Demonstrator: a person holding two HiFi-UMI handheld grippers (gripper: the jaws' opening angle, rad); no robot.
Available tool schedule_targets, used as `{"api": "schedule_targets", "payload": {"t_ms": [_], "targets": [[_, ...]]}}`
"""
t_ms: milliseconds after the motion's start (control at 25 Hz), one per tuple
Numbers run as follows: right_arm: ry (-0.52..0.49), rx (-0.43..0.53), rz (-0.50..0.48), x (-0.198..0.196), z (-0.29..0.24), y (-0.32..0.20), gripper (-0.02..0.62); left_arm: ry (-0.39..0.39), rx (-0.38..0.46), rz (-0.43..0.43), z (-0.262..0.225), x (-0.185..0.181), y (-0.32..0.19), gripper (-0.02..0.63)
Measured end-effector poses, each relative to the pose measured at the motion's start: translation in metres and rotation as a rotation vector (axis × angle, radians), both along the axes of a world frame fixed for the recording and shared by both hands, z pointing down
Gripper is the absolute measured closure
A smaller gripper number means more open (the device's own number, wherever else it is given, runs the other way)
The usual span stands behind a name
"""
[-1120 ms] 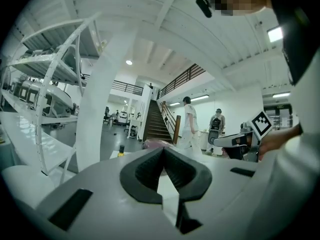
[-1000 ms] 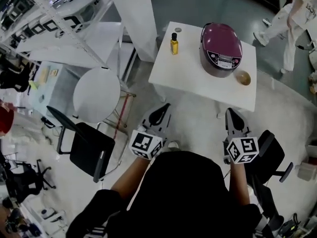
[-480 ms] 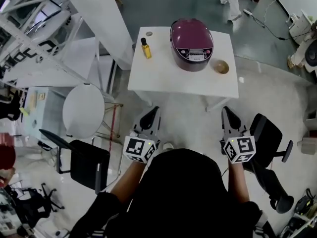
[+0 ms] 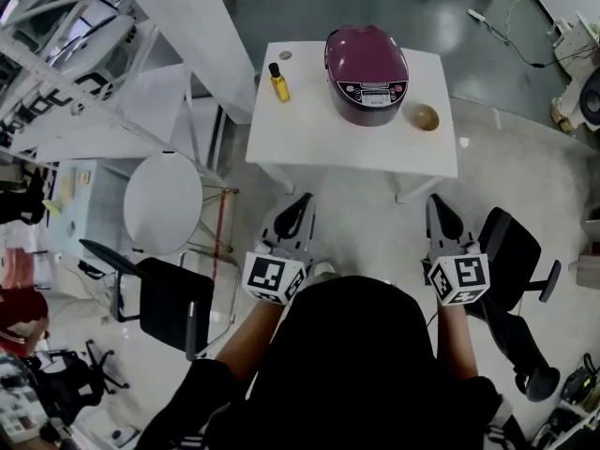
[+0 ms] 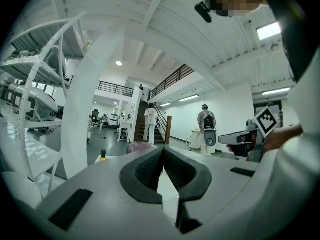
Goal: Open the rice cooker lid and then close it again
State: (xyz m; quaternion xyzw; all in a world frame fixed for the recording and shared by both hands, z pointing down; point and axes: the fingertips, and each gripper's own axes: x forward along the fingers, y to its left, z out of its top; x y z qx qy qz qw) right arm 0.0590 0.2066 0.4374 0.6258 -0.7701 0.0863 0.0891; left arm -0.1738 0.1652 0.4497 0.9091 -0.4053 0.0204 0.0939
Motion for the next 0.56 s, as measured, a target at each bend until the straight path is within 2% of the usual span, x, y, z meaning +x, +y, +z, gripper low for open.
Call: {"api": "schedule_targets", "payload": {"t_ms": [560], "targets": [[0.014, -0.009, 0.030, 0.005, 0.001, 0.021, 0.595, -0.003, 0.009, 0.004, -0.003, -0.001, 0.017, 0.603]]}}
